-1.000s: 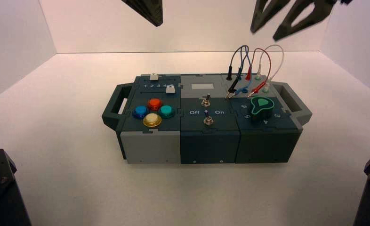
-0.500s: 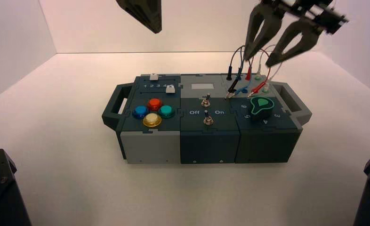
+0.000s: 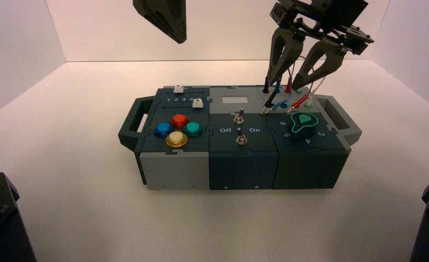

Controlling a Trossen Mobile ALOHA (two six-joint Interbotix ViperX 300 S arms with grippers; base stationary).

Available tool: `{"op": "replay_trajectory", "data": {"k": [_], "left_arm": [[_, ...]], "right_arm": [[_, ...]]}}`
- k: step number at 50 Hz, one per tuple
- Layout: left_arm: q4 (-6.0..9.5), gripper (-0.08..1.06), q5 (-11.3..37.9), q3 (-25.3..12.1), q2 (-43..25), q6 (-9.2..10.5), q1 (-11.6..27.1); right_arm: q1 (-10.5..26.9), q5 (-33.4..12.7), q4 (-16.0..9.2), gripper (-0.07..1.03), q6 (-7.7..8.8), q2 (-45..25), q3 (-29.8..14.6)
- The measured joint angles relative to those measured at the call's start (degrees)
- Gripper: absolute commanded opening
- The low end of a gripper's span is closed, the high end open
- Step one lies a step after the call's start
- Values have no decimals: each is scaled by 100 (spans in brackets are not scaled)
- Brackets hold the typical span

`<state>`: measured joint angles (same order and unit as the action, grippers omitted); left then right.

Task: Insert the black wire.

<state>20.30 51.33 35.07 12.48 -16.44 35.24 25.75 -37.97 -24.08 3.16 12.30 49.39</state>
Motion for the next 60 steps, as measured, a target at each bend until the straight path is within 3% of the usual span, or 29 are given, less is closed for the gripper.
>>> {"op": "replay_trajectory", "data": {"k": [20,29,30,31,32,33,34,50,60], "left_arm": [[0,-3,-18,44,-9,-18,0],[-9,-3,-26,44,-9,-26,-9],[-9,-3,-26,44,-9,-26,-9],[0,-3,-26,44,-9,-35,-9],[0,-3,-26,44,-9,-35,-9],[0,-3,-26,44,-9,-26,0],[-9,-3,-35,44,-9,-26,0],[0,-3,-44,105,-9,-35,0],[9,-3,-44,105,-9,-35,-9]], "right_arm": [[26,193,0,61,44,-519,-167],[149,202,0,54,53,-703,-281],[176,211,0,49,53,-729,-290],[220,211,0,32,53,-773,-316],[220,211,0,32,53,-773,-316],[229,211,0,17,53,-817,-325],[229,211,0,-5,53,-896,-352],[246,-53,132,-2,70,-993,-457],[255,-220,483,-2,26,-773,-527]]}}
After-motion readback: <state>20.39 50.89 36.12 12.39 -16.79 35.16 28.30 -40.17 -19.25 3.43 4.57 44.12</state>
